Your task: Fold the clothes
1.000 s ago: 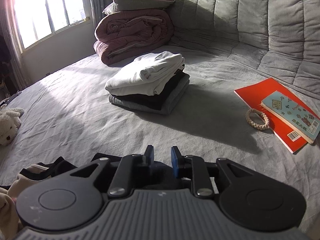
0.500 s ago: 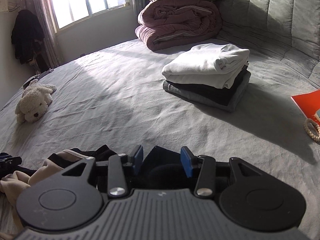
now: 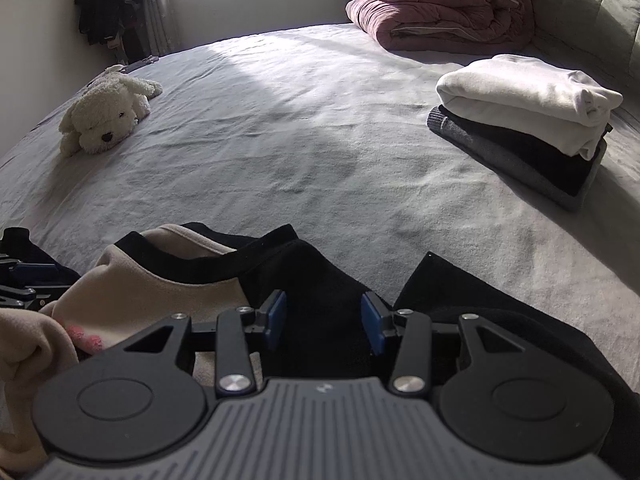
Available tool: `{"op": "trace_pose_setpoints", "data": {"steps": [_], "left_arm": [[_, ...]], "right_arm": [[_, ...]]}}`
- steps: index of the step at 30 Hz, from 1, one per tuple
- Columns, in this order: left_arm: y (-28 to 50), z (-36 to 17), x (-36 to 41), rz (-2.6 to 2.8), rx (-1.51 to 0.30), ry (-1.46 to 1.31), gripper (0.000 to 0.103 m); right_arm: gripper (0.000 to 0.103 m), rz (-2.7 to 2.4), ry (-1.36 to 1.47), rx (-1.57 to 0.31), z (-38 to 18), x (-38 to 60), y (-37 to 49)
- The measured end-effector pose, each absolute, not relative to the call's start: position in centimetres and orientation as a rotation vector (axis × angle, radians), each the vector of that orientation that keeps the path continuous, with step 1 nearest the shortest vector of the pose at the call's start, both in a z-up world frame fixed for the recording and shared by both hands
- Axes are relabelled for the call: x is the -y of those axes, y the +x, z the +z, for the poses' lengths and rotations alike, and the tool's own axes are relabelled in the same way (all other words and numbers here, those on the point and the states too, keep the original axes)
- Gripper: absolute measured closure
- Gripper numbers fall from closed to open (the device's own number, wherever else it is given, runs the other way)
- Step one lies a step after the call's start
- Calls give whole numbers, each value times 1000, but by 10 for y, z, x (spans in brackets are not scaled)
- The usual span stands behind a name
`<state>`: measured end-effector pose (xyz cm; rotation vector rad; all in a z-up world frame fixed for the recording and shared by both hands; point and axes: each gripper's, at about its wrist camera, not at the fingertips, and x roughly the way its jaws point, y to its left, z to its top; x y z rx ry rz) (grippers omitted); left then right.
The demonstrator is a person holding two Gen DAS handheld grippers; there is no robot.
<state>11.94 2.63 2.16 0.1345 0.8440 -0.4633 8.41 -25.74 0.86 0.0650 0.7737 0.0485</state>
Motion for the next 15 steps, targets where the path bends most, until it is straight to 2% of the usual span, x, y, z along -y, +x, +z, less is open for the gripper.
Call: {"op": "trace_pose_setpoints", "data": {"steps": [5, 11, 15], "left_arm": [[116, 19, -28, -462, -832, 142, 44], [129, 33, -48, -495, -857, -4, 47], [130, 43, -49, -453, -809, 59, 47]], "right_arm": [[57, 50, 2, -777, 3, 249, 84], [57, 38, -12, -774, 2, 245, 82], [57, 39, -17, -772, 3, 245, 80]]}}
